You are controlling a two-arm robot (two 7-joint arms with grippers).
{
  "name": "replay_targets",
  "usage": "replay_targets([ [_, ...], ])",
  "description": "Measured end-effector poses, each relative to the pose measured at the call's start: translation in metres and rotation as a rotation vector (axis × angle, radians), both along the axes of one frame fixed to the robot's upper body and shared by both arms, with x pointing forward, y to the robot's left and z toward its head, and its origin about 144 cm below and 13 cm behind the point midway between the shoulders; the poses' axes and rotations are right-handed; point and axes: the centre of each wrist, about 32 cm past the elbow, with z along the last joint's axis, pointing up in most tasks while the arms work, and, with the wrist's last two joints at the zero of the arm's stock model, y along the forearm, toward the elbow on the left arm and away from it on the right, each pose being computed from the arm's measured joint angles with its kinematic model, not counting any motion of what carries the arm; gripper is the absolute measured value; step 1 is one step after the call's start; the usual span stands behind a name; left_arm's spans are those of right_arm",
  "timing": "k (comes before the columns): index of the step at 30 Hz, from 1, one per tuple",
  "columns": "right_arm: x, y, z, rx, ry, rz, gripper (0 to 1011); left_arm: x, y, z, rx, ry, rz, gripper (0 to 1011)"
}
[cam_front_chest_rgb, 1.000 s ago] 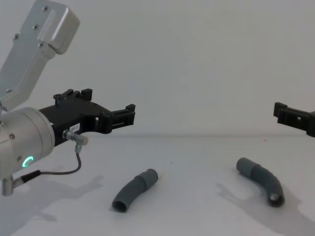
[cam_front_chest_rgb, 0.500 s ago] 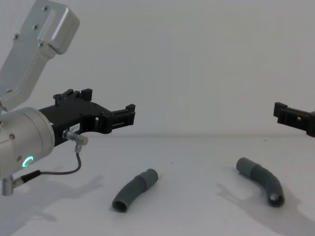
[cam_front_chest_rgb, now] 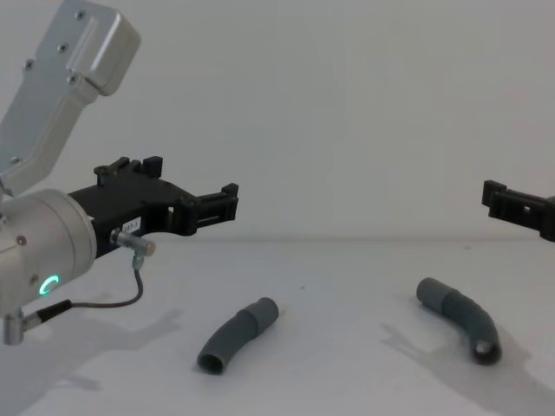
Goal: Use both hands to pick up one end of the pipe from the table, align the ends, and insert them.
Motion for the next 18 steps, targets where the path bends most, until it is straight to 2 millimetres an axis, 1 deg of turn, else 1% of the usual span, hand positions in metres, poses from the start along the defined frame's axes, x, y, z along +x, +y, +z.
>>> replay_targets([
  [18,0.0,0.0,0.0,0.0,0.0,0.0,1001,0.0,0.0,0.0,0.0,0.0,0.0,1000],
])
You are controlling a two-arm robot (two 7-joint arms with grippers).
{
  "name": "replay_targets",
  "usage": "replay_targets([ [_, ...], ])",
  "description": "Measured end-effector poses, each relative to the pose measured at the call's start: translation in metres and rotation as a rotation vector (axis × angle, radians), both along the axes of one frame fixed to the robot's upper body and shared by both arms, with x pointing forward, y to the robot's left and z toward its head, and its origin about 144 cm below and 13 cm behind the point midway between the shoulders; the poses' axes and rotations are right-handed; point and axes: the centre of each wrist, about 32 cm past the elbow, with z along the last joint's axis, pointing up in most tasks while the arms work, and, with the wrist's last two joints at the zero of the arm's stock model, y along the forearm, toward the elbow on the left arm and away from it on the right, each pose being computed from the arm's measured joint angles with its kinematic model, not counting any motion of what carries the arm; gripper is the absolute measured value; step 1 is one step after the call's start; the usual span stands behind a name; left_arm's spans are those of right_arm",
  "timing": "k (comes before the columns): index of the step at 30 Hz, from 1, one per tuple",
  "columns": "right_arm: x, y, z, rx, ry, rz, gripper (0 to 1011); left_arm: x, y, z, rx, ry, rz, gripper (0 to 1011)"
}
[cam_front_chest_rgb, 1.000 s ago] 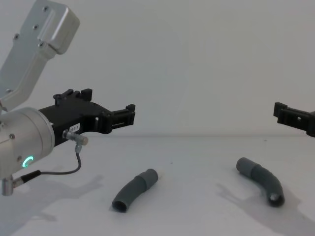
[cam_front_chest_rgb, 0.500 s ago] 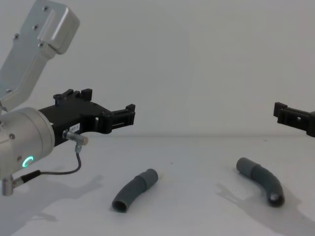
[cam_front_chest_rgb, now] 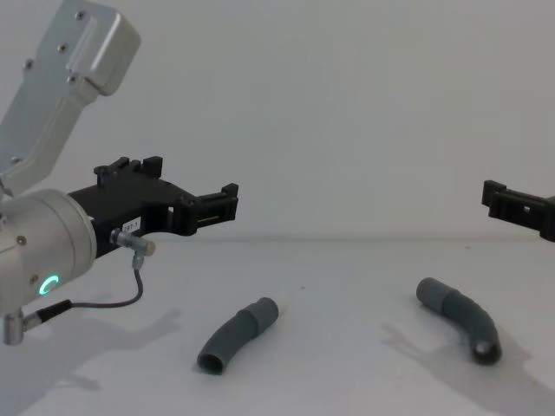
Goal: Use both hands to pick up one end of the pipe from the table, align the ends, and insert them.
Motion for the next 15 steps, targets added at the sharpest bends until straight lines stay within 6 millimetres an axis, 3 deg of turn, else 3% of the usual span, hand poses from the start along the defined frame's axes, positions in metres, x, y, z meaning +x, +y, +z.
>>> replay_targets([
  [15,0.0,0.0,0.0,0.0,0.0,0.0,1001,0.0,0.0,0.0,0.0,0.0,0.0,1000],
])
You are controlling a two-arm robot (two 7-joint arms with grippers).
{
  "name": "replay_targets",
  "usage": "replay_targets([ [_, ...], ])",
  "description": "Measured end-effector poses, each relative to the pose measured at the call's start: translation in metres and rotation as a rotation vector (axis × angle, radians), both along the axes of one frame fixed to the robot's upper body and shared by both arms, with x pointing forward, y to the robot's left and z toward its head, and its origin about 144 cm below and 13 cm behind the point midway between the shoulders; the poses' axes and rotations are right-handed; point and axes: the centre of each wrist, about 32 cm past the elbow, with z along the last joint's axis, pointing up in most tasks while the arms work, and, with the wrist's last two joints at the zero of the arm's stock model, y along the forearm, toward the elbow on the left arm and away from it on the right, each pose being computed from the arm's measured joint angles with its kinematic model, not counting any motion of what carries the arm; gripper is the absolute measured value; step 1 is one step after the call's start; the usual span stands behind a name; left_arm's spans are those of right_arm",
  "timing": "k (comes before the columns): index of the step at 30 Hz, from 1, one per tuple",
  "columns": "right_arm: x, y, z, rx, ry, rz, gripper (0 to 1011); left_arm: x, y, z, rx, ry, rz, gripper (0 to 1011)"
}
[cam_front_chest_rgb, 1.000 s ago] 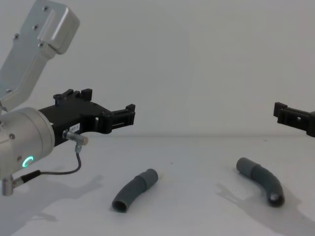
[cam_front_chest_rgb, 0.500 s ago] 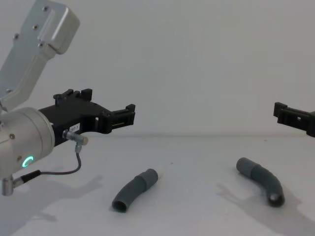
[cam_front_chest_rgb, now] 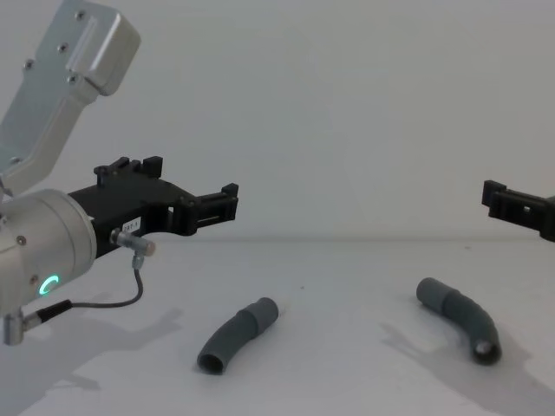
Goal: Use both hands to pick up one end of the pipe from the table, align the ends, and insert them.
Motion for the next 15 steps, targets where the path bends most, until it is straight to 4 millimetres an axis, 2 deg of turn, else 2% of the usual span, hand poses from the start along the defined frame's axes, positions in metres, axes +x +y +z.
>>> replay_targets([
  [15,0.0,0.0,0.0,0.0,0.0,0.0,1001,0.0,0.0,0.0,0.0,0.0,0.0,1000],
])
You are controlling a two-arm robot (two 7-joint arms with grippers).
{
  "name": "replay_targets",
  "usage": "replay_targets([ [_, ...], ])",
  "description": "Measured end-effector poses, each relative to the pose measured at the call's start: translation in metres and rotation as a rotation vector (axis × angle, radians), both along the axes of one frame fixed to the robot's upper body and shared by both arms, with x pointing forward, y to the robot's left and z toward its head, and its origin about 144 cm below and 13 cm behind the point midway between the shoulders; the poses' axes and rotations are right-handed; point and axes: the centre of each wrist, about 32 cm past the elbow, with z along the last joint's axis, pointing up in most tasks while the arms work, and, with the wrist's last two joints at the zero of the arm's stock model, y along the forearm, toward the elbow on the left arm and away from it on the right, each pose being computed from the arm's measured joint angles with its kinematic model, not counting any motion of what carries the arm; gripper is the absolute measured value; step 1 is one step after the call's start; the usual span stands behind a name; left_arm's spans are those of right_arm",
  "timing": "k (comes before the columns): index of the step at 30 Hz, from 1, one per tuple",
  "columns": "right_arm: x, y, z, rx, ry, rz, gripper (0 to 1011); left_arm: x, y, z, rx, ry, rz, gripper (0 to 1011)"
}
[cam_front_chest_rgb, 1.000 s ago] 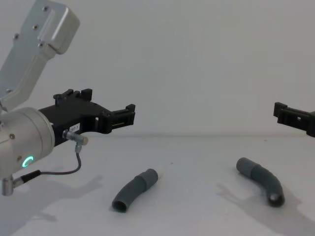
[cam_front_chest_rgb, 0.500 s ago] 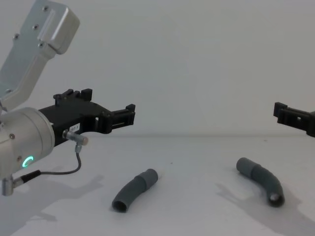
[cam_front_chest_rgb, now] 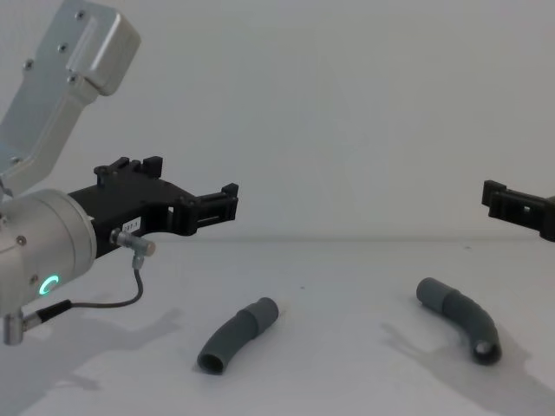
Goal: Use both hands to pick up one end of the pipe from the table, align the ends, and insert them.
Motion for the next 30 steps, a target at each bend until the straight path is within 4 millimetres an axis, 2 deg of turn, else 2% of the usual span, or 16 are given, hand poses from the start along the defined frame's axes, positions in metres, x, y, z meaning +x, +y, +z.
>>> replay_targets([
  [30,0.0,0.0,0.0,0.0,0.0,0.0,1001,0.0,0.0,0.0,0.0,0.0,0.0,1000],
])
